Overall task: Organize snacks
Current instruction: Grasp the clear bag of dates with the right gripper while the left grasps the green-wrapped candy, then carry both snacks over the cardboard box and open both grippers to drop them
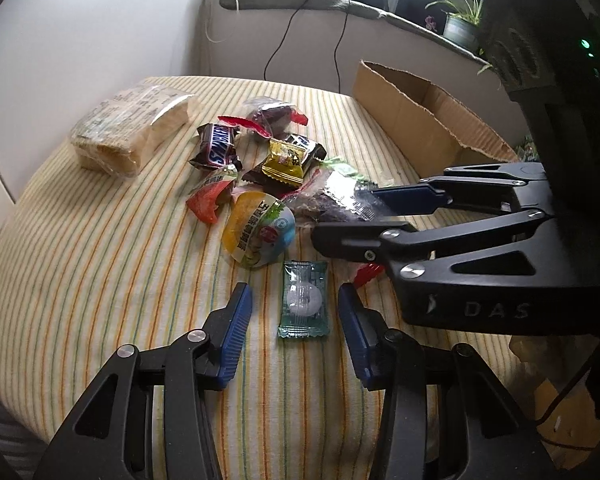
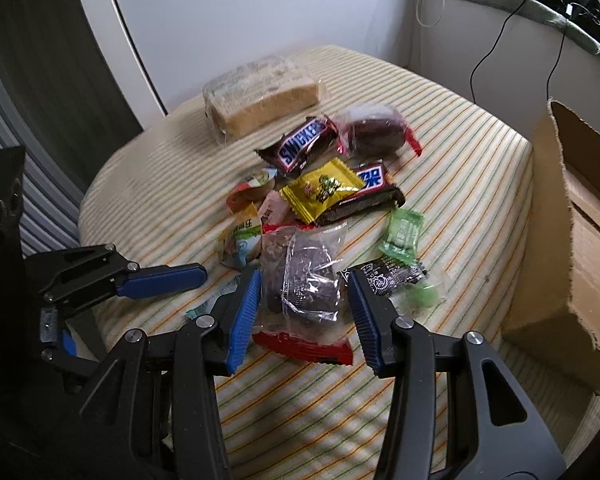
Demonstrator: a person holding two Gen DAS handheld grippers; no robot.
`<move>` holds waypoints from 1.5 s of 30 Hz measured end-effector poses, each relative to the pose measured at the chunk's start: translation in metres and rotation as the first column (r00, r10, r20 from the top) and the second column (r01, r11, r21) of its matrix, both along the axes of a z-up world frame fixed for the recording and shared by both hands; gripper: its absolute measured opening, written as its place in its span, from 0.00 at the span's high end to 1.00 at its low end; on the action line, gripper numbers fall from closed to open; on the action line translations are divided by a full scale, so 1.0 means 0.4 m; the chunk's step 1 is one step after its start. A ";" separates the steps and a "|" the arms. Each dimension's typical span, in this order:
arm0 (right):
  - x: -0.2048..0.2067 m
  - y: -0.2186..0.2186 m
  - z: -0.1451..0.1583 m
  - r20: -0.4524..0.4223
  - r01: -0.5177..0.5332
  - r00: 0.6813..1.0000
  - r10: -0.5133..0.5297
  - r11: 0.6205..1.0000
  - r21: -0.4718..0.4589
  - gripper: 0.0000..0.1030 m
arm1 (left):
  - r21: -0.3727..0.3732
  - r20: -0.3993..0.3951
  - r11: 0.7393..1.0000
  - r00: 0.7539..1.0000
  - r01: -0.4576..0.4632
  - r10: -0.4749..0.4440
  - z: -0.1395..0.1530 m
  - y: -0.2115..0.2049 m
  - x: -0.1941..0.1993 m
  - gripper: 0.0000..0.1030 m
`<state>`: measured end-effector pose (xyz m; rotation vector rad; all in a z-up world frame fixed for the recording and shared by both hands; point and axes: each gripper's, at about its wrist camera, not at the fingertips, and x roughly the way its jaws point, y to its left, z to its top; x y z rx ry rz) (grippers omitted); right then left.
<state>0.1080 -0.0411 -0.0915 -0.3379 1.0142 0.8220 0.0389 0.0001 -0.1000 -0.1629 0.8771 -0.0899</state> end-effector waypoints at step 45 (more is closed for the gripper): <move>0.074 -0.295 0.180 0.073 0.245 0.962 -0.262 0.952 0.184 0.62 | -0.029 0.186 0.994 0.977 0.109 -0.102 0.167 -0.089 0.134 0.79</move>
